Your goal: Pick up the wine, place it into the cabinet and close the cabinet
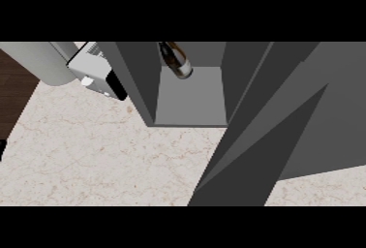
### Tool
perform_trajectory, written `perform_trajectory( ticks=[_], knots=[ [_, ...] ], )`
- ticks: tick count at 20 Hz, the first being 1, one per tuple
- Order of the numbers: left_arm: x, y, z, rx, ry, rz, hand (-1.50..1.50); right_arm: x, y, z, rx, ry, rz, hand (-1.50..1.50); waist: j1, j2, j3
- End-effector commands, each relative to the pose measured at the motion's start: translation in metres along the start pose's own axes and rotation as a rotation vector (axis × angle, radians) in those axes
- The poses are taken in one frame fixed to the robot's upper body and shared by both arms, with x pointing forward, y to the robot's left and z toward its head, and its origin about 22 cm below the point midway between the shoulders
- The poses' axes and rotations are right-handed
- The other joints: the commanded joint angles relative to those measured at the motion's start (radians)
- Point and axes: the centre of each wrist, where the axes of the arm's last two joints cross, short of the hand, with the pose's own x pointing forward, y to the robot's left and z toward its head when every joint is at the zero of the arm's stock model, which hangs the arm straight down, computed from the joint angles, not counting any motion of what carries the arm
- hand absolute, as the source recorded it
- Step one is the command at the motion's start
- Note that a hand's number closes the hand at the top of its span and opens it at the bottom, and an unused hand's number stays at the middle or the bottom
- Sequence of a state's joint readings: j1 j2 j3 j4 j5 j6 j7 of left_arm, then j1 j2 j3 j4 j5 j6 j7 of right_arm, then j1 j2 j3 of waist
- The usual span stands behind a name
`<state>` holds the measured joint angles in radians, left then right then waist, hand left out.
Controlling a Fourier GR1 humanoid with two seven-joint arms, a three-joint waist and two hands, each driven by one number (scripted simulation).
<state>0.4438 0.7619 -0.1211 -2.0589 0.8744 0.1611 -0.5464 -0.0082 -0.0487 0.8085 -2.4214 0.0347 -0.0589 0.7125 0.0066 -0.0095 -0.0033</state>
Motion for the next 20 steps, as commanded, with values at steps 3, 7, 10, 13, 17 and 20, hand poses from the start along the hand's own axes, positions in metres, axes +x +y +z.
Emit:
perform_trajectory(
  ticks=[3,7,10,13,17,20],
  knots=[
    [0.007,0.003,-0.006,-0.008,0.022,0.022,-1.5,0.005,0.046,-0.017,0.107,-0.102,0.04,1.5,0.006,0.002,0.0],
    [0.009,0.014,-0.027,0.007,0.016,0.059,-1.5,0.012,0.048,-0.019,0.052,-0.138,0.061,1.5,-0.008,0.003,0.0],
    [0.0,0.001,-0.016,-0.03,0.03,0.08,-1.5,0.016,0.043,-0.038,0.028,-0.124,0.116,1.5,0.007,0.006,0.0],
    [-0.002,0.002,-0.015,-0.037,0.016,0.093,-1.5,0.021,0.039,-0.053,0.045,-0.113,0.097,1.5,0.027,0.009,-0.001],
    [-0.001,-0.005,-0.028,-0.048,0.015,0.104,-1.5,0.025,0.036,-0.072,0.043,-0.135,0.052,1.5,0.032,0.015,0.0],
    [-0.001,-0.002,-0.025,-0.064,0.019,0.093,-1.5,0.033,0.03,-0.095,0.018,-0.136,0.063,1.5,0.051,0.016,-0.001]
  ],
)
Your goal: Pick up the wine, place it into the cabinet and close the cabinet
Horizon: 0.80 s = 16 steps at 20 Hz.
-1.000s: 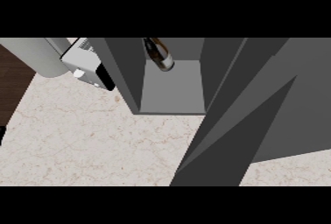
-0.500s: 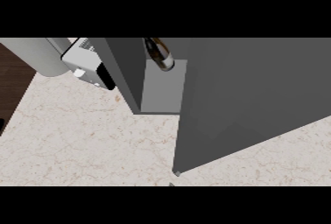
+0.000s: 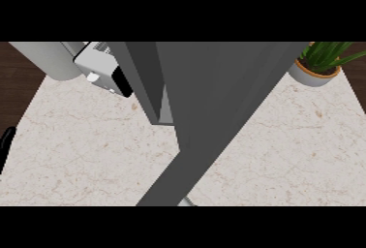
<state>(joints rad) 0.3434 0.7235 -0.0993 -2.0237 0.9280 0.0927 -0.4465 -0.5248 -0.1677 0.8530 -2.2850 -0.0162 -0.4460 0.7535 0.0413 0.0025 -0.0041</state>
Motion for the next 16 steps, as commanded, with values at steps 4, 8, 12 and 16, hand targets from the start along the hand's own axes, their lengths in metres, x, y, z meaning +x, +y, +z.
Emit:
perform_trajectory(
  ticks=[4,8,12,16],
  knots=[
    [-0.001,-0.007,-0.012,0.016,-0.006,0.009,-1.5,0.024,0.015,-0.091,-0.008,-0.033,-0.04,1.5,0.003,0.0,0.001],
    [0.006,-0.005,-0.013,0.05,-0.006,-0.005,-1.5,0.026,0.003,-0.129,-0.044,-0.043,-0.011,1.5,-0.01,0.0,0.003],
    [-0.011,-0.007,-0.011,0.033,0.004,-0.003,-1.5,0.035,-0.015,-0.177,-0.098,-0.08,0.145,1.5,-0.008,0.005,0.002],
    [0.0,0.0,-0.017,0.042,-0.027,-0.011,-1.5,0.036,-0.027,-0.202,-0.147,-0.063,0.188,1.5,-0.013,0.001,0.003]
  ],
)
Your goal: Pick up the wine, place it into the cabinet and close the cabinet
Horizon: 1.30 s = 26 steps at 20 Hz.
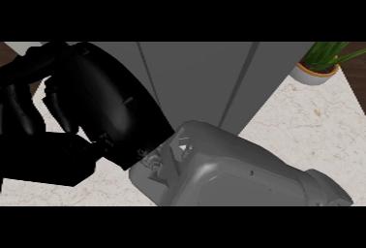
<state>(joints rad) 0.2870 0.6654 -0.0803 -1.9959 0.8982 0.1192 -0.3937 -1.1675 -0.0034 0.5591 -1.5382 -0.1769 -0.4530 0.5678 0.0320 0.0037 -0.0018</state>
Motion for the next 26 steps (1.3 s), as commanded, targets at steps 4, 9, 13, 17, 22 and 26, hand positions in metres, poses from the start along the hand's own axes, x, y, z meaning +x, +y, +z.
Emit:
perform_trajectory(
  ticks=[4,9,13,17,22,26],
  knots=[
    [0.002,-0.017,0.006,0.006,-0.007,-0.007,-1.5,-0.015,-0.039,-0.046,-0.083,0.06,0.019,1.5,-0.008,-0.002,0.002],
    [0.005,0.004,-0.021,0.025,-0.011,-0.016,-1.5,-0.036,-0.062,-0.058,-0.08,0.065,0.018,1.5,-0.02,-0.001,0.001],
    [-0.007,0.002,-0.002,0.011,0.011,-0.002,-1.5,-0.055,-0.091,-0.062,-0.105,0.077,0.019,1.5,-0.01,0.001,0.001],
    [0.003,-0.009,-0.017,-0.003,-0.013,-0.009,-1.5,-0.087,-0.109,-0.055,-0.15,0.061,0.089,1.5,-0.006,0.007,0.002],
    [-0.005,-0.005,-0.01,-0.019,0.005,-0.011,-1.5,-0.098,-0.119,-0.055,-0.165,0.084,0.154,1.5,0.001,0.011,0.0],
    [0.001,-0.013,-0.019,-0.021,0.007,-0.012,-1.5,-0.097,-0.115,-0.056,-0.141,0.074,0.169,1.5,-0.003,0.009,0.001]
  ],
)
